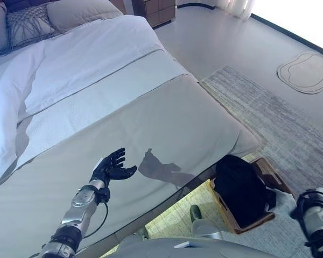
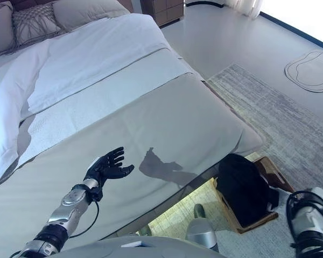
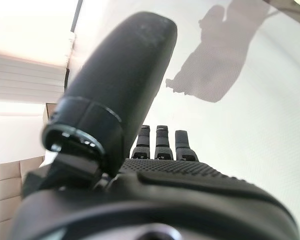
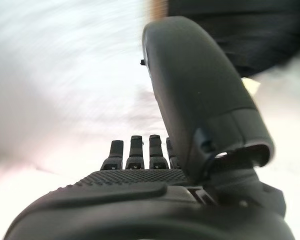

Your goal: Pick up the clothes from the bed and place them into the basket

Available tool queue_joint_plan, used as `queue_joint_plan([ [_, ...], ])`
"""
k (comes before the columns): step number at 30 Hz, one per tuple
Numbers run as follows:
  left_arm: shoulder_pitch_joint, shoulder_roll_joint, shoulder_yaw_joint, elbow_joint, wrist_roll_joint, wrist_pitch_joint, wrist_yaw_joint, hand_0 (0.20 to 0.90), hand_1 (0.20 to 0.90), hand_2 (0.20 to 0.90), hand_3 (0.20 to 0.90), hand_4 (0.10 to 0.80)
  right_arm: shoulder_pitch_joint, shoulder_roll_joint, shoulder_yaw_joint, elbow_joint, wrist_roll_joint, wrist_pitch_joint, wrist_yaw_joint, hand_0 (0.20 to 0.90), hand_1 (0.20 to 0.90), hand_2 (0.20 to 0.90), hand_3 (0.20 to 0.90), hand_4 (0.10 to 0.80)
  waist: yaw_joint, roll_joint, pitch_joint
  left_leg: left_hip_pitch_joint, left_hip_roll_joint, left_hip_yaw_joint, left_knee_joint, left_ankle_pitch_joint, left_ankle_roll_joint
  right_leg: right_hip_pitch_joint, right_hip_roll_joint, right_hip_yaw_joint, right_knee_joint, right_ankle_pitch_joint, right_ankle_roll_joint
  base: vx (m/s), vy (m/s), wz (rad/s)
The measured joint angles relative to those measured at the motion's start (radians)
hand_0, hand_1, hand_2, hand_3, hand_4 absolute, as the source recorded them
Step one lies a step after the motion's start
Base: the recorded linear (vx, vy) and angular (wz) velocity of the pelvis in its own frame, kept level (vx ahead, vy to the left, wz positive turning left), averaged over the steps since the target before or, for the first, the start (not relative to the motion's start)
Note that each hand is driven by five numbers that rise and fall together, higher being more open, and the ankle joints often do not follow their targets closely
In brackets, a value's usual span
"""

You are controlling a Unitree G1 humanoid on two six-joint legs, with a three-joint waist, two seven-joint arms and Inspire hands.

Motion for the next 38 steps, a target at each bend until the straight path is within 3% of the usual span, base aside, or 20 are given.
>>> queue_joint_plan([
  [3, 0.0, 0.007, 0.0, -0.012, 0.0, 0.018, -0.003, 0.9, 0.9, 0.9, 0.9, 0.8, -0.019, -0.041, -0.001, 0.002, -0.004, -0.001, 0.014, 0.9, 0.9, 0.9, 0.9, 0.8, -0.001, -0.01, -0.002, 0.0, 0.0, -0.007, 0.0, 0.0, 0.0, 0.002, 0.001, -0.004, 0.0, -0.002, 0.002, 0.022, -0.009, 0.05],
  [7, 0.003, 0.006, 0.0, -0.027, 0.0, 0.038, -0.007, 0.9, 0.9, 0.9, 0.9, 0.8, -0.002, -0.038, -0.054, -0.137, 0.146, -0.057, -0.026, 0.9, 0.9, 0.9, 0.9, 0.8, -0.007, -0.015, -0.004, 0.002, 0.0, -0.006, 0.0, 0.001, 0.001, 0.001, 0.002, 0.0, 0.0, -0.002, 0.002, 0.007, 0.004, -0.01],
  [11, 0.008, -0.011, 0.024, -0.037, 0.0, 0.038, -0.006, 0.9, 0.9, 0.9, 0.9, 0.8, 0.053, 0.053, -0.143, -0.352, 0.285, -0.163, -0.127, 0.9, 0.9, 0.9, 0.9, 0.8, -0.008, -0.015, -0.005, 0.006, -0.001, 0.0, 0.0, 0.001, 0.001, 0.002, 0.006, 0.008, 0.0, -0.001, 0.002, 0.01, 0.017, -0.05],
  [14, 0.014, -0.04, 0.04, -0.038, 0.0, 0.037, -0.003, 0.9, 0.9, 0.9, 0.9, 0.8, 0.073, 0.132, -0.136, -0.469, 0.319, -0.223, -0.165, 0.9, 0.9, 0.9, 0.9, 0.8, -0.009, -0.015, -0.007, 0.01, 0.0, 0.003, 0.0, 0.002, 0.001, 0.004, 0.008, 0.01, 0.0, -0.001, 0.002, 0.003, 0.015, -0.03],
  [18, 0.032, -0.08, 0.04, -0.038, 0.039, 0.033, 0.01, 0.9, 0.9, 0.9, 0.9, 0.8, 0.09, 0.241, -0.061, -0.606, 0.35, -0.318, -0.202, 0.9, 0.9, 0.9, 0.9, 0.8, -0.006, -0.015, -0.009, 0.011, 0.0, 0.001, 0.0, 0.002, 0.0, 0.008, 0.008, 0.008, 0.0, -0.001, 0.002, -0.001, 0.006, 0.01],
  [24, 0.071, -0.106, 0.042, -0.038, 0.068, 0.002, 0.018, 0.9, 0.9, 0.9, 0.9, 0.8, 0.094, 0.305, 0.083, -0.641, 0.374, -0.423, -0.22, 0.9, 0.9, 0.9, 0.9, 0.8, 0.025, -0.01, -0.024, 0.006, 0.0, -0.033, 0.0, 0.005, 0.0, 0.022, 0.005, -0.027, 0.0, -0.003, 0.004, 0.029, 0.008, 0.17],
  [38, 0.175, -0.108, 0.07, -0.038, 0.075, -0.007, -0.006, 0.9, 0.9, 0.9, 0.9, 0.8, 0.119, 0.325, 0.139, -0.641, 0.383, -0.506, -0.209, 0.9, 0.9, 0.9, 0.9, 0.8, 0.117, 0.0, -0.05, -0.023, -0.007, -0.129, -0.004, 0.022, 0.006, 0.054, -0.01, -0.118, -0.001, -0.011, 0.006, 0.031, -0.002, 0.2],
])
